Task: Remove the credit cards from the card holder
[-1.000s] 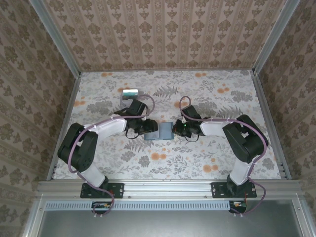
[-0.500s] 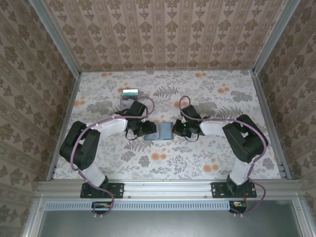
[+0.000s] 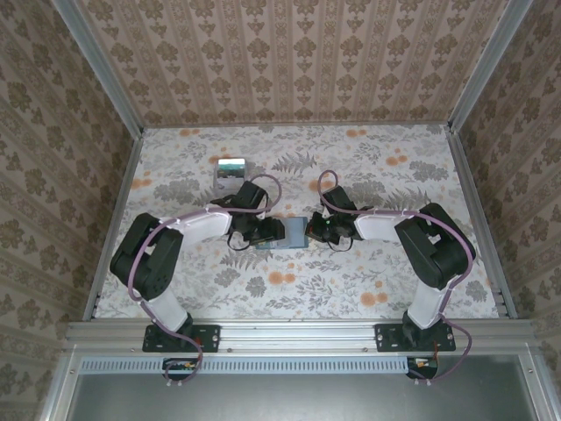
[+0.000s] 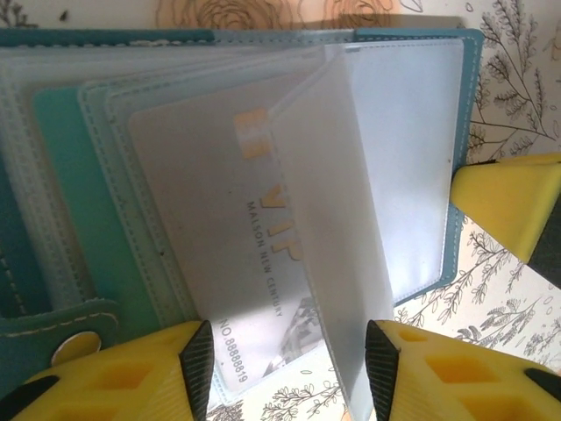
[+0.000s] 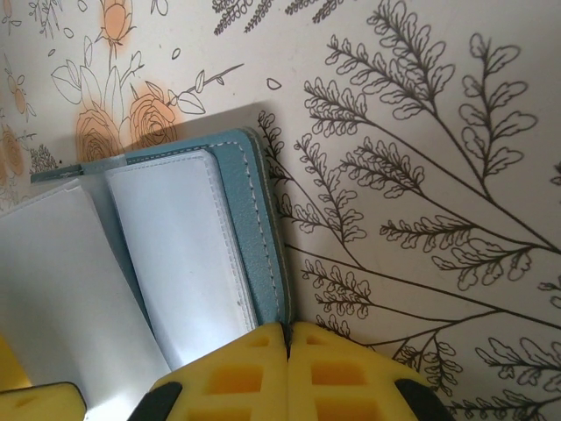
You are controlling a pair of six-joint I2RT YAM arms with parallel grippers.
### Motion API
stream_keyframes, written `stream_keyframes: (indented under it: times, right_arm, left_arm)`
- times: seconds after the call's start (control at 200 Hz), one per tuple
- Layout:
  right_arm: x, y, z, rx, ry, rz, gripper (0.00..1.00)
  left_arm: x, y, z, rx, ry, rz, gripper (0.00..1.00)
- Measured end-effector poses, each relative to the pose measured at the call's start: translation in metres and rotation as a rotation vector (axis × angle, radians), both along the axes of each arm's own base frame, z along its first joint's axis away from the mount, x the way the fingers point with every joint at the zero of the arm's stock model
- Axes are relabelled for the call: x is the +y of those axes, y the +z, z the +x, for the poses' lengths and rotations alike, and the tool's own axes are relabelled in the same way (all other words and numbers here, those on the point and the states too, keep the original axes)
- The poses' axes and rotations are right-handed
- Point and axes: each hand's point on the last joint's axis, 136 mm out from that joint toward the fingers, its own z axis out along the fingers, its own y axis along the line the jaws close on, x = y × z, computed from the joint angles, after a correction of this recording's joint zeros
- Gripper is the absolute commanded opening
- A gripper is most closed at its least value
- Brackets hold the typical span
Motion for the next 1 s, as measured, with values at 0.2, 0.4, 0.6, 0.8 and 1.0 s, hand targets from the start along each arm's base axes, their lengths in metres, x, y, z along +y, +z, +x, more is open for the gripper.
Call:
stream_keyframes:
  times: [0.2,0.4,0.6,0.8,1.0]
  right_arm:
    - [0.0,0.0,0.0,0.0,0.0,0.0,0.0]
    - [0.0,0.0,0.0,0.0,0.0,0.0,0.06]
    - [-0.001,-0.001,-0.001,-0.002,0.006,-0.008,0.2]
    - [-0.013,0.012,0.001,-0.036,-0.002,-0.049,0.46]
    - [-0.033,0.037,0.006,-0.118,-0.027,-0.12,0.84]
  left_arm:
    - [-0.004,0.005,0.002,-0.014,-0.011,-0.005,0.68]
    - [-0.017,0.022,0.009,-0.053,-0.041,-0.026,0.69]
    - [-0.027,0.029,0.007,-0.07,-0.07,-0.041,0.66]
    - [-0.039,0.034,0.01,-0.072,-0.092,-0.064,0.65]
    - [-0.047,0.036,0.01,-0.071,-0.108,-0.076,0.65]
